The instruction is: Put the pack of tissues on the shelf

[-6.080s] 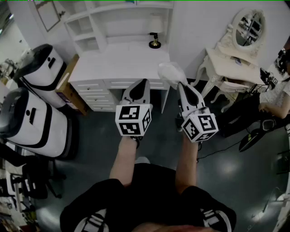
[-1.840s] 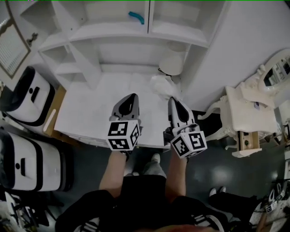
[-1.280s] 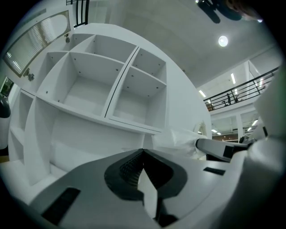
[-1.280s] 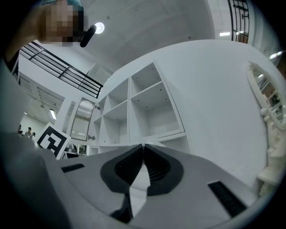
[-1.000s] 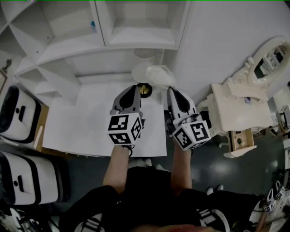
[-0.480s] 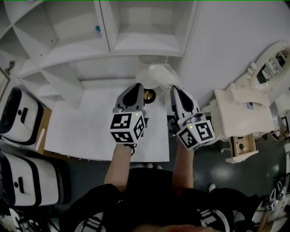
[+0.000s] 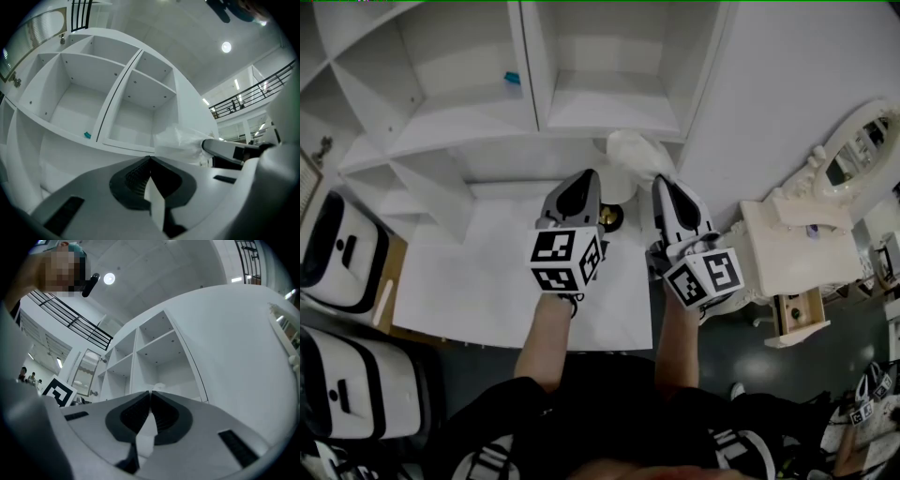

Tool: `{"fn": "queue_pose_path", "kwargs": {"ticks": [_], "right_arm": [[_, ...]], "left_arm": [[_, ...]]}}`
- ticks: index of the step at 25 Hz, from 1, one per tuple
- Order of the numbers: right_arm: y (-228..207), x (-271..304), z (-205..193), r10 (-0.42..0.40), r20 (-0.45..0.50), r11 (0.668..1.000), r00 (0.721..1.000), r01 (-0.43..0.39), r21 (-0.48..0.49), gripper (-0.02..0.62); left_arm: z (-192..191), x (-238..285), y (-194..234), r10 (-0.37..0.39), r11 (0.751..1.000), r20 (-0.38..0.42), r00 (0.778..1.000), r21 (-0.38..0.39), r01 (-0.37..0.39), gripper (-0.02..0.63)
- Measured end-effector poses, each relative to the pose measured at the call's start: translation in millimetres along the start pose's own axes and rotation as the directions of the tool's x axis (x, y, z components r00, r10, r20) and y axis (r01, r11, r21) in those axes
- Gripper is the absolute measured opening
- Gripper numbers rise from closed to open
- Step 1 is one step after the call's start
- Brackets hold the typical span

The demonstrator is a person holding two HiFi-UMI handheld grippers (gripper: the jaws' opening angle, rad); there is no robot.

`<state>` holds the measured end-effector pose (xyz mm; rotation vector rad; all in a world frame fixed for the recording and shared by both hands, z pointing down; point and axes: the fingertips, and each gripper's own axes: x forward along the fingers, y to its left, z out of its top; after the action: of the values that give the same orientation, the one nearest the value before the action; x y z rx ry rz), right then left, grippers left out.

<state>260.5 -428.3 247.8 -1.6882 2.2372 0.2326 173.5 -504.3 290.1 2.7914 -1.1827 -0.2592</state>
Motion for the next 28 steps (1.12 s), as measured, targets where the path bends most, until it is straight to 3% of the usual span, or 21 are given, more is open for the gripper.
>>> {"fn": "queue_pose_path", "kwargs": {"ticks": [13, 21, 28], "right_arm": [[-22, 55, 22, 0.008, 0.028, 0.998, 1.000, -0.006, -0.060, 0.021], [-33, 94, 2, 0.009, -0.066, 0.996, 0.998, -0.015, -0.090, 0.021], [-39, 126, -19, -0.045, -0.182, 0.989, 0.982, 0.018, -0.148, 0.021]], "left_arm": [[15, 26, 22, 0.009, 1.000, 0.017, 1.000, 0.007, -0.009, 0.011], [20, 34, 34, 0.029, 1.000, 0.036, 0.999, -0.010, -0.029, 0.011], [16, 37, 50, 0.062, 0.998, 0.029, 0.998, -0.027, -0.061, 0.011]]}}
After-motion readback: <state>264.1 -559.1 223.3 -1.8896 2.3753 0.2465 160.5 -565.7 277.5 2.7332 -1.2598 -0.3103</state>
